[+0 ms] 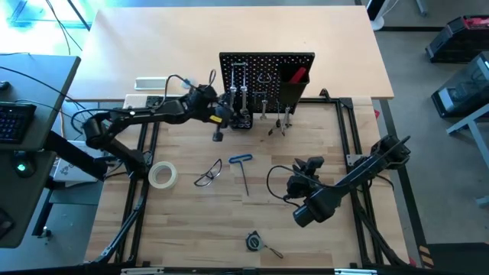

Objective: Hang tools onto peg board
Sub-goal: Hang the wire stripper onto the peg board

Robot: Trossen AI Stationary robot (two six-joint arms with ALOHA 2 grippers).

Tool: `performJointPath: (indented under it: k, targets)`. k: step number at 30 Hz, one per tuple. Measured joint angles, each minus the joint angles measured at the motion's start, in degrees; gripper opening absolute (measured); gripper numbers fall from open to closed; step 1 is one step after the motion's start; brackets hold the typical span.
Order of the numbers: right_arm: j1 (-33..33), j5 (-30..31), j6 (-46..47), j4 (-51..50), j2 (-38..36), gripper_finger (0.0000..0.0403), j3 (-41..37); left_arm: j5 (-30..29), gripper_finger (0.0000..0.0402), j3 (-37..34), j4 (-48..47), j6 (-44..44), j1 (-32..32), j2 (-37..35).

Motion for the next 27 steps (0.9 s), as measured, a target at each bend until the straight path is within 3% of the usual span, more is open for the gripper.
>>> performJointPath:
  k: [10,17,27]
  targets:
    - [-0.15,4.34,-1.06,8.19,0.02,0.0131,0.0,4.19,0.0017,-7.02,12.14,-5.52,-0.67,-4.07]
    - [-0.15,3.09,-3.2,11.83,0.02,0.0131,0.0,7.32,0.0017,-13.39,19.74,-8.94,-0.76,-4.03]
    - [-1.55,3.47,-3.22,14.58,0.02,0.0131,0.0,7.28,0.0017,-19.48,28.64,-9.13,-0.66,-5.14]
